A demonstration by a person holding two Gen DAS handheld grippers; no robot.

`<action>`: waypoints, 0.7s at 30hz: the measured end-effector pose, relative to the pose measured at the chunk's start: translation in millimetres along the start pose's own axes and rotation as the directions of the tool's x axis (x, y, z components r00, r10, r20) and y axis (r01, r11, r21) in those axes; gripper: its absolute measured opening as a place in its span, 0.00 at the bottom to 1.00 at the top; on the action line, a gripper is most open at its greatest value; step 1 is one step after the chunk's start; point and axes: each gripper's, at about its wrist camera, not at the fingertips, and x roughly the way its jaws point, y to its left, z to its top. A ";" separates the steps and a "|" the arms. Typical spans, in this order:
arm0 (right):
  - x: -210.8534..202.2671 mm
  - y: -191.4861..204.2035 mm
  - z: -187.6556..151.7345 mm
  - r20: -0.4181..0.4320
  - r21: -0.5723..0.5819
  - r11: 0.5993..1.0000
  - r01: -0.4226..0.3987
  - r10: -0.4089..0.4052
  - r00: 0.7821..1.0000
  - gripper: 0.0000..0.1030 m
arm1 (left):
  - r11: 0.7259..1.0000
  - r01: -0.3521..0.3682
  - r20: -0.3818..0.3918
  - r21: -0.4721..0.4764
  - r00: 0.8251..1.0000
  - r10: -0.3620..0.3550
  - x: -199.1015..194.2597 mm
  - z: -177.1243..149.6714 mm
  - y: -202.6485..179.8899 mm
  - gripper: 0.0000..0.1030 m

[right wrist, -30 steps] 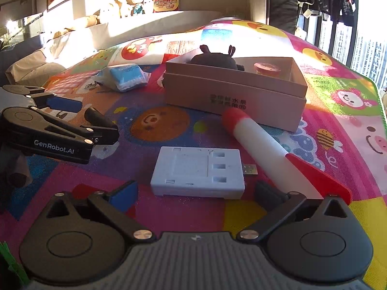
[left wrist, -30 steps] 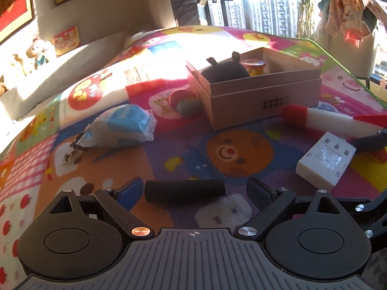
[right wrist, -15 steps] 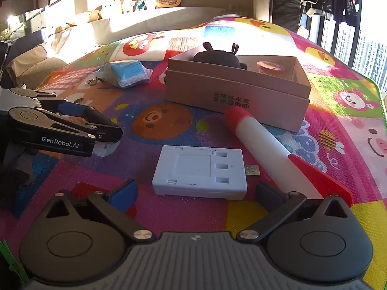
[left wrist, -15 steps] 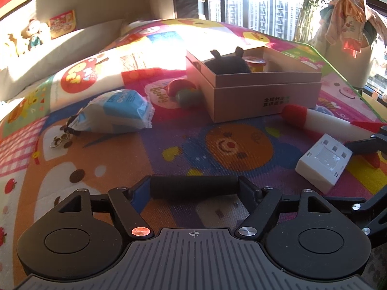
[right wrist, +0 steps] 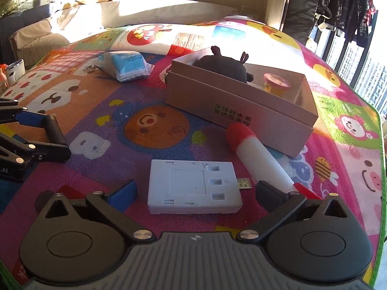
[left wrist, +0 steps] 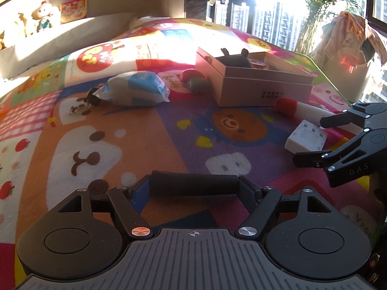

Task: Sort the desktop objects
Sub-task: 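Carry the black cylinder into the pink box with the left tool while the right tool lifts the white case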

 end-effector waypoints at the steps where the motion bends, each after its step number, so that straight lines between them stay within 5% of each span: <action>1: 2.3 -3.0 1.9 -0.001 0.003 1.000 -0.019 0.019 1.000 1.00 | 1.000 0.000 0.002 -0.005 1.000 0.000 -0.2 0.0 0.3 0.78; 8: 17.0 -21.2 8.4 -0.028 0.084 0.994 -0.073 0.075 0.997 1.00 | 1.000 -0.004 0.001 -0.012 1.000 0.004 -0.5 -0.7 0.3 0.79; 11: 13.0 -16.3 5.5 -0.015 0.066 0.995 -0.074 0.076 0.997 0.99 | 1.000 -0.001 -0.010 0.002 1.000 0.001 1.1 0.2 -4.2 0.92; 14: 6.4 -12.1 4.6 -0.018 0.054 0.994 -0.093 0.094 0.995 0.88 | 0.999 -0.013 -0.014 0.037 1.000 0.014 2.0 -0.7 -11.5 0.92; 17: -1.2 -8.6 1.6 -0.024 0.051 0.994 -0.096 0.097 0.995 0.88 | 0.998 -0.037 -0.013 0.048 0.999 0.038 0.5 -1.6 -13.5 0.79; 21: -21.9 -6.2 -3.5 -0.002 0.035 0.993 -0.114 0.115 0.993 0.88 | 0.998 -0.039 -0.011 0.041 0.999 0.040 -6.2 -1.5 -14.0 0.77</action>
